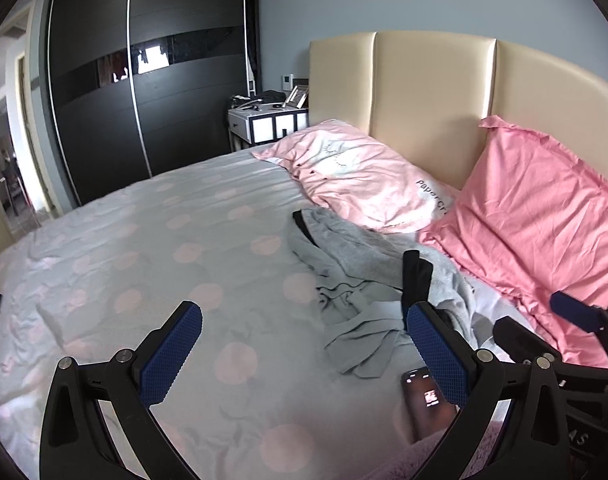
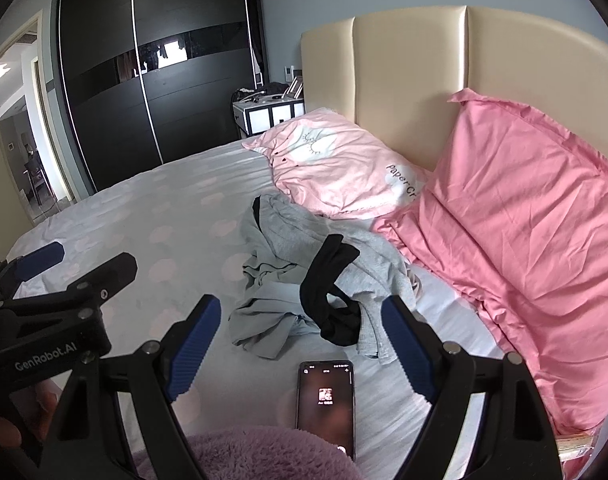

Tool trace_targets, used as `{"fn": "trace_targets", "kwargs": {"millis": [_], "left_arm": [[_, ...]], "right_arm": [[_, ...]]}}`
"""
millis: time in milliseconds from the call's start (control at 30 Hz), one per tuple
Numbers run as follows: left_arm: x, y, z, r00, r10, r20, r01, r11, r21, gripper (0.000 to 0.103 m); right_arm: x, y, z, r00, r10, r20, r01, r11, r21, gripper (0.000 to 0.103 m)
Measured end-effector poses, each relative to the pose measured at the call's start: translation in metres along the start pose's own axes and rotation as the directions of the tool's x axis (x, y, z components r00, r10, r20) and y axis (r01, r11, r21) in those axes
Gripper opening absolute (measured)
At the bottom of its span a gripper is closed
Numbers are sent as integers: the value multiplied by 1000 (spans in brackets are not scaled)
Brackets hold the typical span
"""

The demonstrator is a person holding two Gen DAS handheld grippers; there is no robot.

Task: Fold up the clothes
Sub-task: 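Reach into the pile and grasp the black-sleeved grey shirt with the right tool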

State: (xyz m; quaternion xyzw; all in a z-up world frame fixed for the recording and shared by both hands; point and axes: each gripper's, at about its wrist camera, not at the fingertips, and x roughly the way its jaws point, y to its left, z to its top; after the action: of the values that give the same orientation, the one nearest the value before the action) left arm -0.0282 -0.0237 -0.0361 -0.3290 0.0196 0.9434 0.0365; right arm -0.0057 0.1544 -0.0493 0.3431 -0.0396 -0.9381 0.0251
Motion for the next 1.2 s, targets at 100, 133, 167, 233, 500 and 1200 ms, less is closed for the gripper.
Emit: {"fn": "trace_targets", "kwargs": {"millis": [100,133,167,233,500,1200], "left_arm": [[19,5,1,1000,2,-29,-2,1000,2,103],[28,6,1,999,11,-45,-11,1000,7,103],[37,8,1,998,20,-61,-19,1000,13,103],[59,4,0,995,-7,-97,8,1000,11,103],[150,-11,-5,964,-124,-237,125,992,-9,103],[265,74,16,948,-7,-318,-5,999,-38,97]], "right_arm": [[21,-11,2,1000,-9,-23,9,1000,-3,83],[28,-15,3,999,-22,-30,22,1000,-12,83],[36,-20,3,999,-28,-41,27,999,-18,83],[55,-31,4,997,6,-81,-7,1000,-5,83],[140,-64,5,979,49,-195,-39,998,52,73],[336,10,61,938,-13,-348,-95,951,-293,19]]}}
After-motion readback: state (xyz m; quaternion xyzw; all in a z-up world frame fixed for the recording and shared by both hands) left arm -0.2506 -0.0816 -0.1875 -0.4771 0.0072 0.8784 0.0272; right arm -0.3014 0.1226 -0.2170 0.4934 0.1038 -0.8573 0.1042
